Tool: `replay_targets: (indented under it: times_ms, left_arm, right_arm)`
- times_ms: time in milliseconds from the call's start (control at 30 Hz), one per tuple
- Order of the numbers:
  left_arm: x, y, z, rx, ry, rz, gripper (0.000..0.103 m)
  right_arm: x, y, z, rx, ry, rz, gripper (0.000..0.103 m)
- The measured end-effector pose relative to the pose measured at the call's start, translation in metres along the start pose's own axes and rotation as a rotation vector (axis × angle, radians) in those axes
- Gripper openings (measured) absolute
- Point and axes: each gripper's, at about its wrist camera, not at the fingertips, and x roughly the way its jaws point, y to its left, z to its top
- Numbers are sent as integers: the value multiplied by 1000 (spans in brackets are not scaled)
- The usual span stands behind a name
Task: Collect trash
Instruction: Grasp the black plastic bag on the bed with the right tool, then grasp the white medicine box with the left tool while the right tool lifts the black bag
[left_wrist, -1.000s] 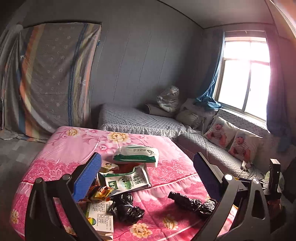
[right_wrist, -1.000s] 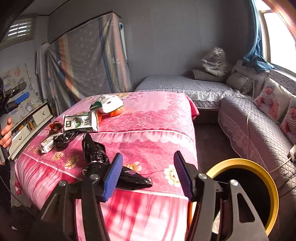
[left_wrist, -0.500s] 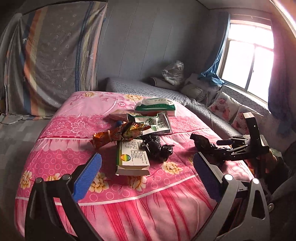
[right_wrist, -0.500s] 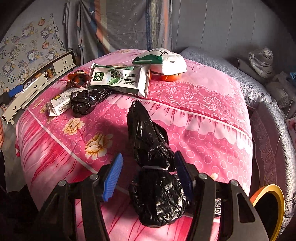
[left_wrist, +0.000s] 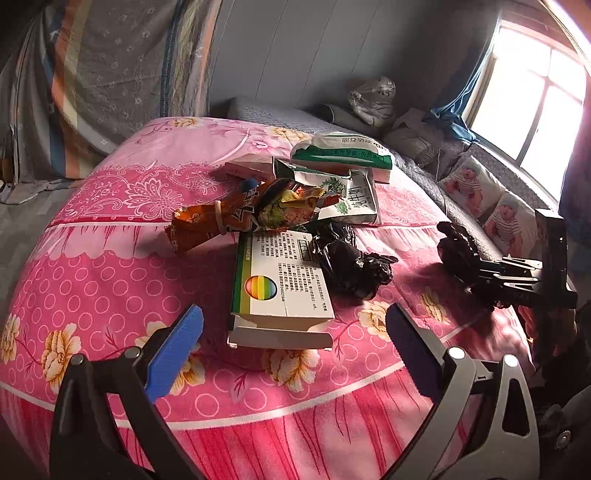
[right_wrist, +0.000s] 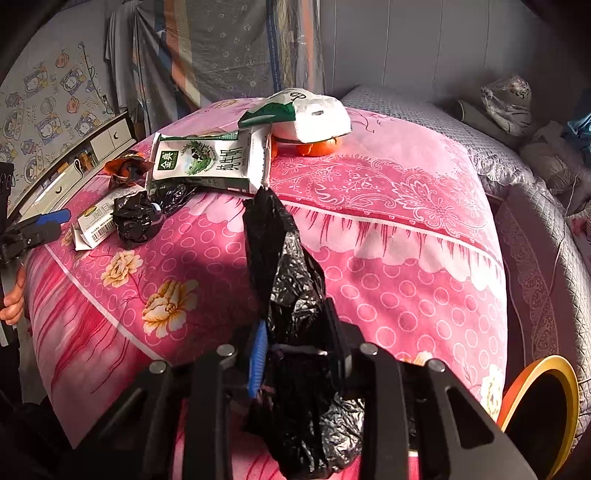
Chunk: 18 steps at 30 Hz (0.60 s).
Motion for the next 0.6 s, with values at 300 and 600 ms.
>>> replay_targets:
  times_ms: [300,600]
  left_arm:
    - [34,1,9,4,107,81,95]
    - [53,11,15,-35,147,109,94]
  right_arm:
    - [-30,-13,-8,68,-59,62,26]
    - [-47,-13,-13,83,-96,77,26]
